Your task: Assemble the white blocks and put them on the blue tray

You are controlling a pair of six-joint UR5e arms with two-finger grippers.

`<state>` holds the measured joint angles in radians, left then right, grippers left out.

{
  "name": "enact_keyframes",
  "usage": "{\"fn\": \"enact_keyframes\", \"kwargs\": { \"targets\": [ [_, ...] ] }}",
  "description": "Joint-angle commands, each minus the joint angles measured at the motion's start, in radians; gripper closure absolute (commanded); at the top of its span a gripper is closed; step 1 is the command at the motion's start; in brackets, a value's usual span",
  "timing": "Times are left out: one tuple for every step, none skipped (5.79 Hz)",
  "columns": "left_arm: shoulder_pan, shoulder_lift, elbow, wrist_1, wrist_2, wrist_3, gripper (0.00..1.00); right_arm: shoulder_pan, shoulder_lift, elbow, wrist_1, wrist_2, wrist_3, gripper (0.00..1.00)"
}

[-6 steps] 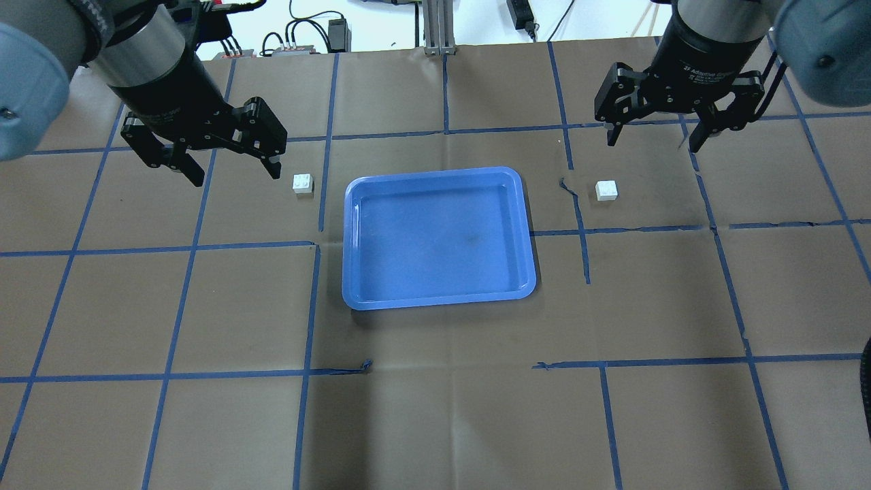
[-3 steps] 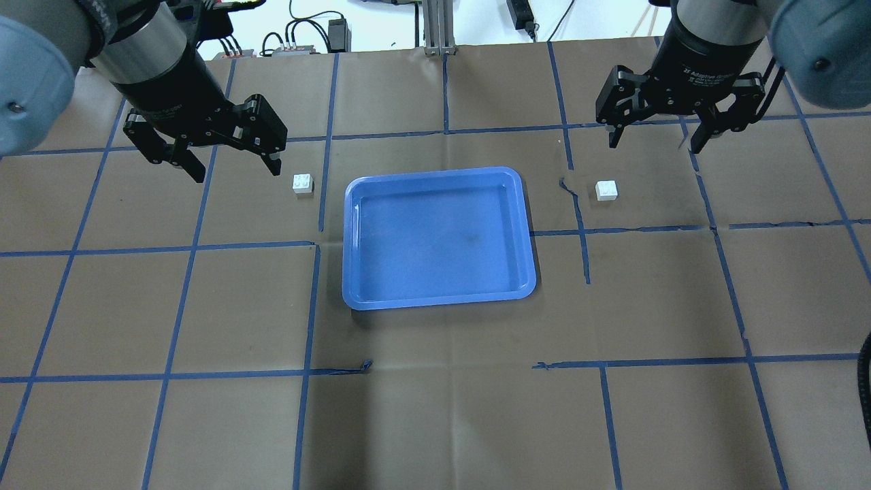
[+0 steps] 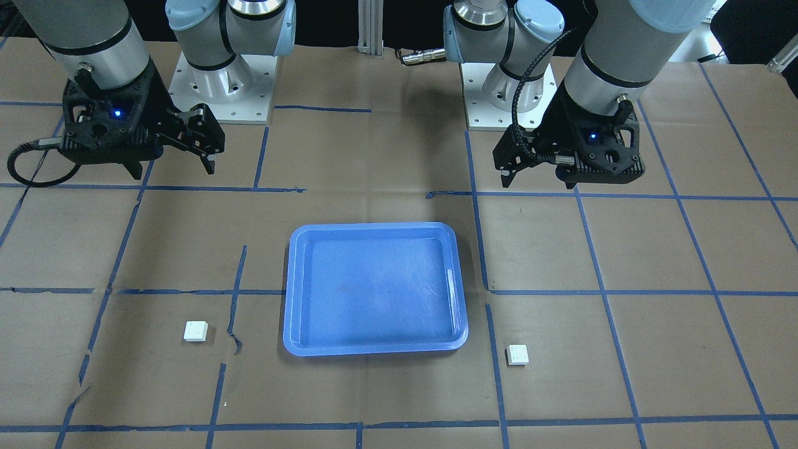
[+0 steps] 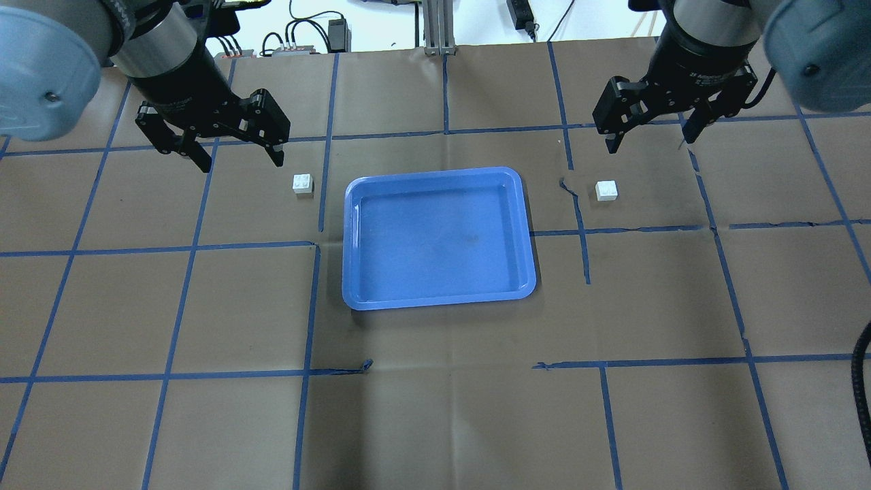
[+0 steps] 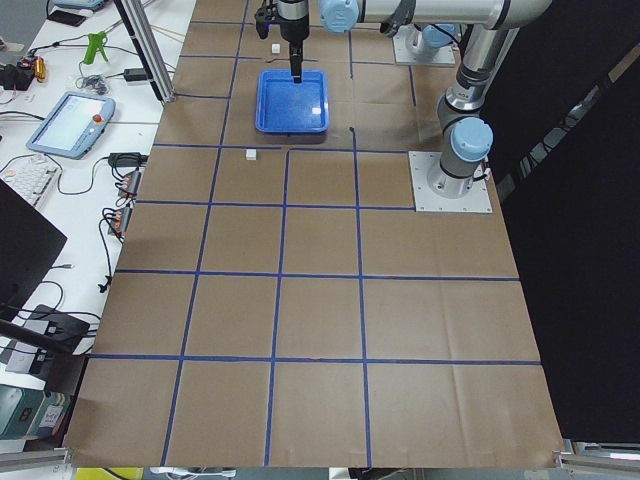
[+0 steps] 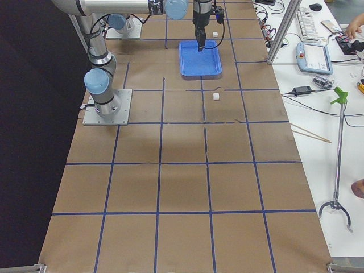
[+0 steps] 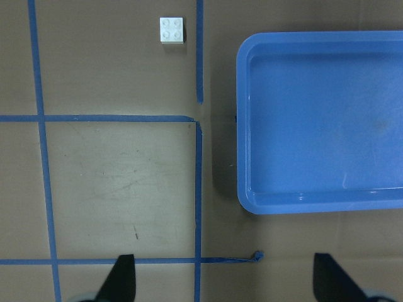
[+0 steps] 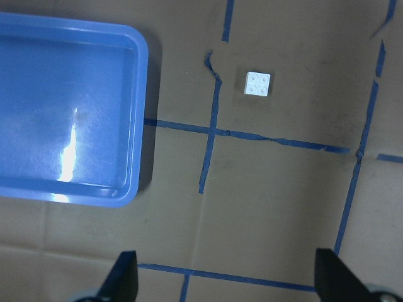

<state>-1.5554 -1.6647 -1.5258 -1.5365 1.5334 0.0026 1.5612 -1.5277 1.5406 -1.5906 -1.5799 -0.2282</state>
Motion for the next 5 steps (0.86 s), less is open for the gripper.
{"fn": "enact_keyframes", "kwargs": {
  "targets": [
    [0.002, -0.128, 0.003, 0.114, 0.007, 0.077, 0.01, -0.004, 0.044, 0.000, -0.049, -0.009, -0.447, 0.00],
    [0.003, -0.173, -0.005, 0.177, 0.010, 0.126, 0.01, -0.025, 0.073, -0.005, -0.072, -0.008, -0.728, 0.00],
    [0.003, -0.235, -0.008, 0.232, 0.013, 0.137, 0.01, -0.065, 0.102, -0.011, -0.074, -0.005, -0.958, 0.00],
    [0.017, -0.297, -0.002, 0.293, 0.013, 0.208, 0.01, -0.119, 0.131, -0.017, -0.075, 0.003, -1.157, 0.00],
    [0.050, -0.352, 0.003, 0.335, 0.011, 0.211, 0.01, -0.160, 0.164, -0.031, -0.115, 0.008, -1.294, 0.00]
  ]
}}
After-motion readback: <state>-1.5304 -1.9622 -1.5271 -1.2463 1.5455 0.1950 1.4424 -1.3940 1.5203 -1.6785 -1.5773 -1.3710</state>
